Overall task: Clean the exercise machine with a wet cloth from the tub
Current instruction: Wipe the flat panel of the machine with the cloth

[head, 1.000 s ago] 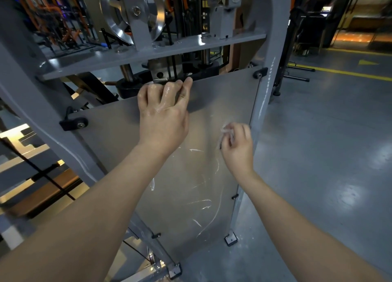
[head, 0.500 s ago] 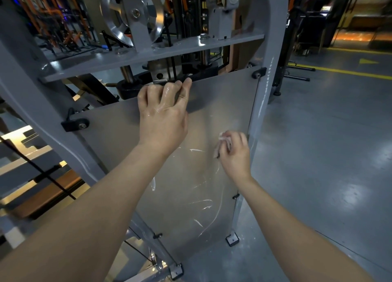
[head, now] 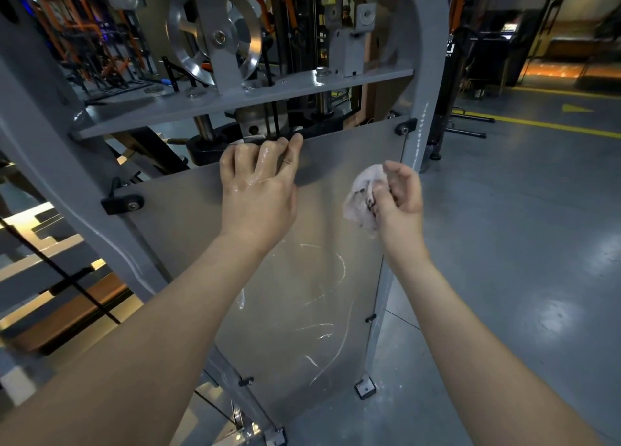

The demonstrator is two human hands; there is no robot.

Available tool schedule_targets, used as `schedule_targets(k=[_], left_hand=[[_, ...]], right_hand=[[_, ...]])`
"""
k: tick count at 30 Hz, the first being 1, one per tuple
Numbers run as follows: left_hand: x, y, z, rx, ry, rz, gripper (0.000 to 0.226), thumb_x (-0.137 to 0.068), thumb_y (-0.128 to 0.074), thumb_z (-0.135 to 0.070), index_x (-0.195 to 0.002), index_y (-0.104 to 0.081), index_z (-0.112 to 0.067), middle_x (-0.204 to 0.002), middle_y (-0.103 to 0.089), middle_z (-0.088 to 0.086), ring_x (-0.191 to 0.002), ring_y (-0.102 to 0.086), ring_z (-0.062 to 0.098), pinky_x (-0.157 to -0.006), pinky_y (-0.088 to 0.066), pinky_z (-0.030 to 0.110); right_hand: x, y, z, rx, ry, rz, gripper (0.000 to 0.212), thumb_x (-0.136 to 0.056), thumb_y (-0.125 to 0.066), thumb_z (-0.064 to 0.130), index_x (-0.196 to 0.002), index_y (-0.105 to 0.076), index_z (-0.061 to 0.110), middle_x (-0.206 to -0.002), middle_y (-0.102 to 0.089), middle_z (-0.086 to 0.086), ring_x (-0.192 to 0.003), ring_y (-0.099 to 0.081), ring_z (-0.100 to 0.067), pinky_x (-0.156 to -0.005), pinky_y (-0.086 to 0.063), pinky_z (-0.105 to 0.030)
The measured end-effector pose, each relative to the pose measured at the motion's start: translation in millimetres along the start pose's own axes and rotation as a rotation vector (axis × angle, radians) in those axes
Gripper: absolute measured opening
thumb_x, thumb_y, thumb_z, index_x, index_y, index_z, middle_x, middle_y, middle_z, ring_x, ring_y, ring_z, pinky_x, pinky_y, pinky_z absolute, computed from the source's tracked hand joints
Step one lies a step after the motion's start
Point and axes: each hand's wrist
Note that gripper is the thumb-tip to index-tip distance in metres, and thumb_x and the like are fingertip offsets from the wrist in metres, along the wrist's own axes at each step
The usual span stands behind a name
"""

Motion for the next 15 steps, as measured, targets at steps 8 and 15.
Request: schedule_targets(k=[8,15], left_hand=[[0,-1,0,-0.004,-0.004,-0.015,0.055,-0.091,-0.053,-0.015,-0.145,-0.057,-0.017,-0.125,-0.061,0.005,-0.106,-0.038,0.03,-0.108,-0.032,0.053],[1,-3,1,-0.01,-0.013,-0.034,0.054,-0.091,-0.053,-0.014,-0.145,-0.057,-0.016,-0.123,-0.061,0.006,-0.106,-0.038,0.03,-0.109,-0.032,0.052]], right_hand=[[-5,-2,-28,0.408,0.066,-0.224,0.02,-0.097,-0.053,0.002,-0.096,-0.058,0.02,-0.113,-0.046,-0.005,-0.077,-0.054,0.007,-0.071,-0.041,-0.008],[14,-3,-49,0.61,0.244,-0.083,0.037,-0.09,-0.07,0.013,-0.125,-0.06,0.013,-0.122,-0.042,-0.003,-0.095,-0.048,-0.006,-0.082,-0.038,-0.004]])
Point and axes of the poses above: each hand's wrist, its own x-axis away from the middle knuckle, its own y-axis out of the back of the hand, z = x × y
